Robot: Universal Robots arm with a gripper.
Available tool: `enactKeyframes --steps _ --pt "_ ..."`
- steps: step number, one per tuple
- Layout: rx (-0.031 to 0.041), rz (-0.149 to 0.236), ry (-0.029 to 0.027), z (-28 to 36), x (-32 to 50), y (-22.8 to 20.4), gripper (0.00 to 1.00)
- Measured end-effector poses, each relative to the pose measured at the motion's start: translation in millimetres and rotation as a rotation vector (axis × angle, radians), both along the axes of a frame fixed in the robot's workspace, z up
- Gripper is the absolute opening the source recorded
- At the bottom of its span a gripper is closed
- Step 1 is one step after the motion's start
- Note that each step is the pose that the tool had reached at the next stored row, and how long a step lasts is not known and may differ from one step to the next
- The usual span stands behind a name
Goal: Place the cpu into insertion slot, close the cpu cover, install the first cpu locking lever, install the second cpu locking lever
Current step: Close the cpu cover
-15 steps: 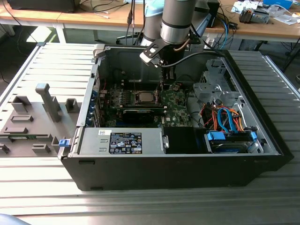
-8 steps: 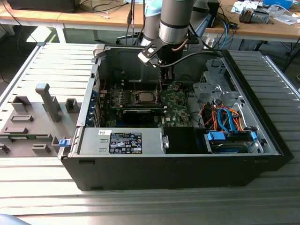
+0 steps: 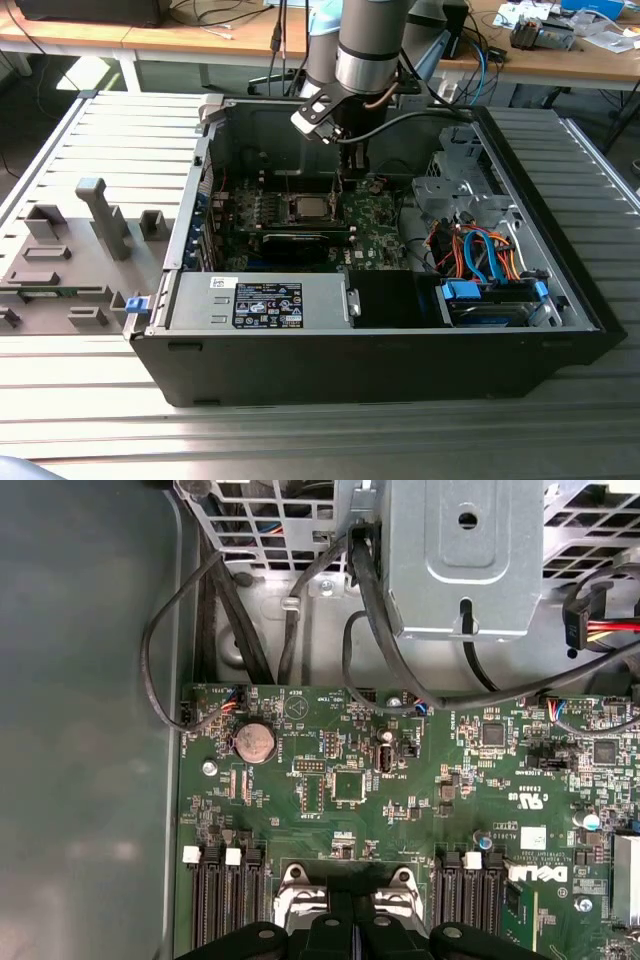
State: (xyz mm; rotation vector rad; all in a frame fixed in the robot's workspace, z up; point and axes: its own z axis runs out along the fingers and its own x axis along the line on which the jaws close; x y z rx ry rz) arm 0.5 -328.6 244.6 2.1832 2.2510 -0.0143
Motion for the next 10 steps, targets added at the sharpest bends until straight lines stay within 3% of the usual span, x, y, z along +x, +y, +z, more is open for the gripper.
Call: enactKeyframes --steps 5,10 --pt "0.0000 0.000 0.0000 0.0 -3.3 0.0 0.11" --pt "0.0000 0.000 0.0000 -0.3 -13.4 0.0 0.11"
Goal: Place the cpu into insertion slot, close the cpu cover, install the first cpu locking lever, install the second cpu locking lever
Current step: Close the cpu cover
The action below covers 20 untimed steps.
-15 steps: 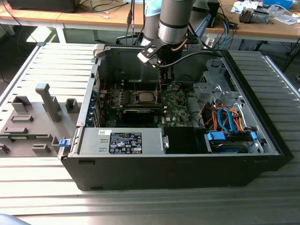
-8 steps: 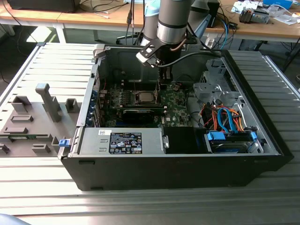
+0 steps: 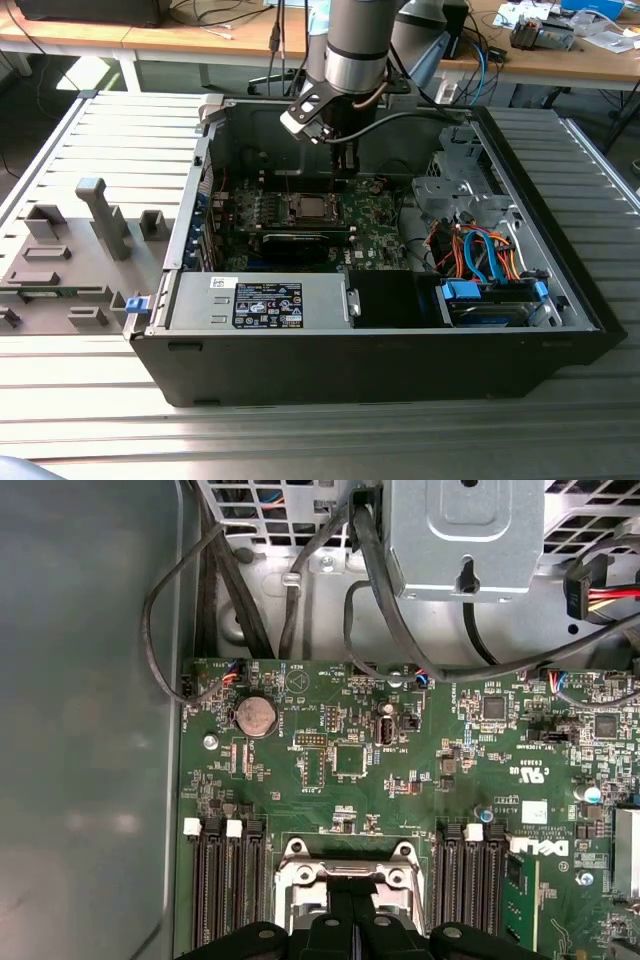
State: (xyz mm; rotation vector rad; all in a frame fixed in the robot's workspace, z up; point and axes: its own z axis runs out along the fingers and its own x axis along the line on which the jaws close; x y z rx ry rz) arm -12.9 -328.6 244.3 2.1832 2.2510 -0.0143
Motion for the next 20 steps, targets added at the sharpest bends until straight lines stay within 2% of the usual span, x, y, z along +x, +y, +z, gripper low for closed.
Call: enactKeyframes --steps 14,18,20 --pt "0.0001 0.000 0.0000 -0.4 -7.8 0.0 0.11" --pt "0.0001 0.000 0.0000 -0.5 -7.9 0.0 0.11" --pt "0.0001 0.000 0.0046 -0.6 -8.0 -0.1 0.11"
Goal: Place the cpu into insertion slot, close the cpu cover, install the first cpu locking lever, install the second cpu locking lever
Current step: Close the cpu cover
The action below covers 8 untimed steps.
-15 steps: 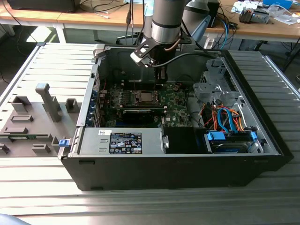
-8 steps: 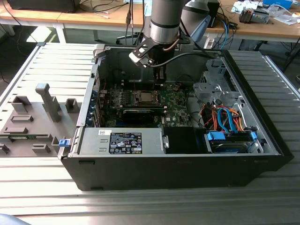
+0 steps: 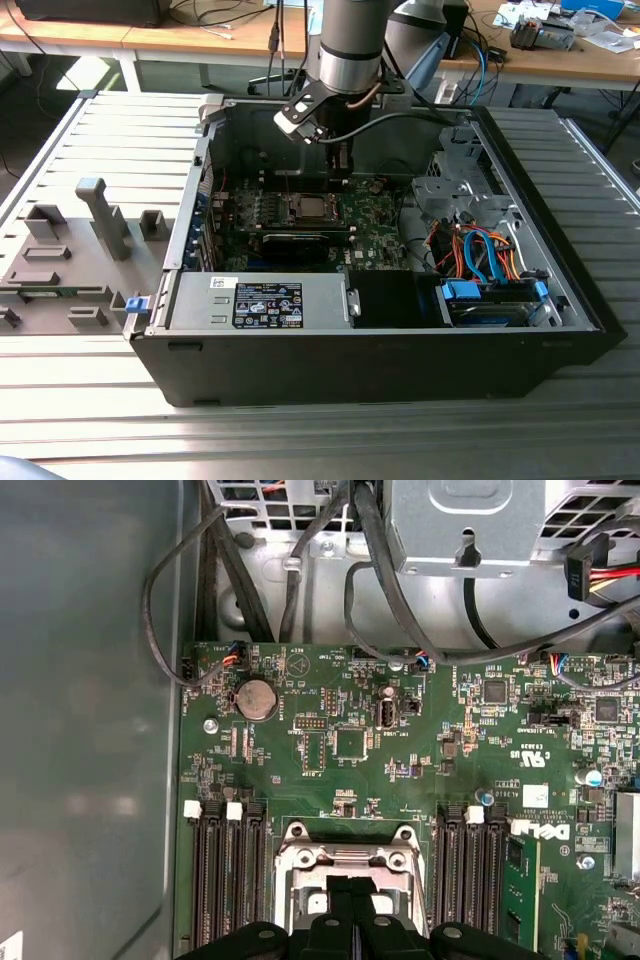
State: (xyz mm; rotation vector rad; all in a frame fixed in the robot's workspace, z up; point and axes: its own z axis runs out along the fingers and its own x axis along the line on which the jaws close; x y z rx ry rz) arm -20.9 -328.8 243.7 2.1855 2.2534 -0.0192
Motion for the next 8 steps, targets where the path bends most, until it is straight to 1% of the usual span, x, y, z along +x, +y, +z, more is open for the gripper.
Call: enactKeyframes --steps 1,2,3,4,8 --pt "0.0000 0.000 0.0073 -0.2 0.0 0.0 0.11" --pt "-0.0003 0.000 0.0191 -0.4 0.1 0.0 0.11" --pt "-0.0005 0.000 0.0261 -0.5 0.1 0.1 0.11" --pt "-0.0011 0.000 0.0284 -0.4 0.0 0.0 0.11" --pt "-0.0009 0.001 0.0284 -0.5 0.1 0.0 0.11"
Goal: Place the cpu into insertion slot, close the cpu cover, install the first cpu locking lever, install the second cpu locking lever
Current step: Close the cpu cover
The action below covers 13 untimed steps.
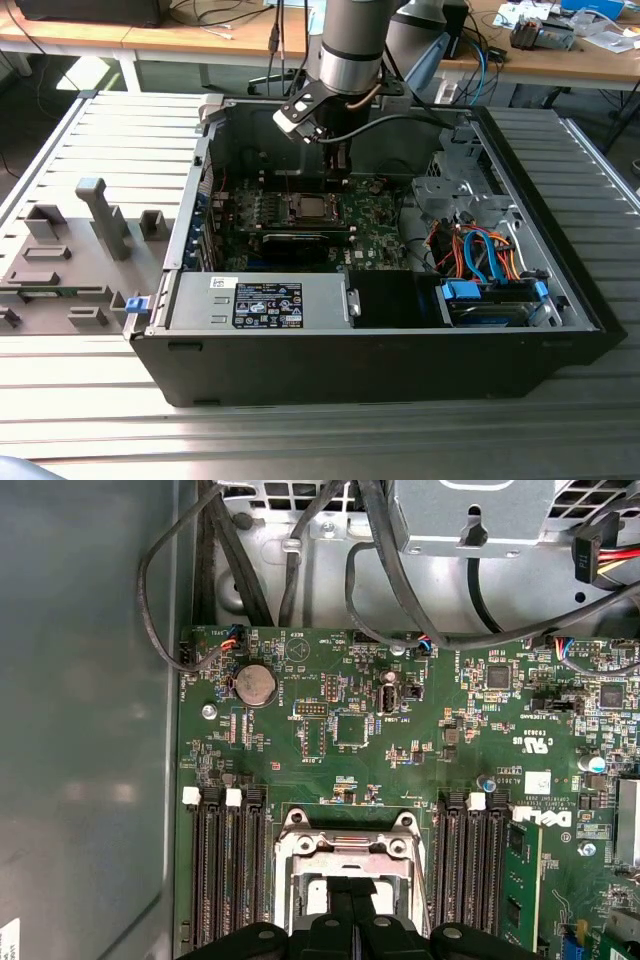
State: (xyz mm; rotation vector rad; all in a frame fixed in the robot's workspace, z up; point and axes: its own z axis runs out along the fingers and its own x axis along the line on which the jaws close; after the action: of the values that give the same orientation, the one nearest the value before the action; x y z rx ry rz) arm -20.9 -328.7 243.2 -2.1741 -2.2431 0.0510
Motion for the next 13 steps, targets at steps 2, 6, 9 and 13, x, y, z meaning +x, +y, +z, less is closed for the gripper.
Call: enactKeyframes --steps 2,6,9,13 --pt "0.0002 0.000 -0.0001 -0.1 -0.3 0.0 0.11" --pt "0.0001 0.000 -0.0001 -0.2 -2.1 -1.4 0.11" --pt "0.0000 0.000 0.0000 -0.3 -3.5 -2.4 0.11" --pt "0.0001 0.000 -0.0001 -0.6 -4.8 -3.3 0.11"
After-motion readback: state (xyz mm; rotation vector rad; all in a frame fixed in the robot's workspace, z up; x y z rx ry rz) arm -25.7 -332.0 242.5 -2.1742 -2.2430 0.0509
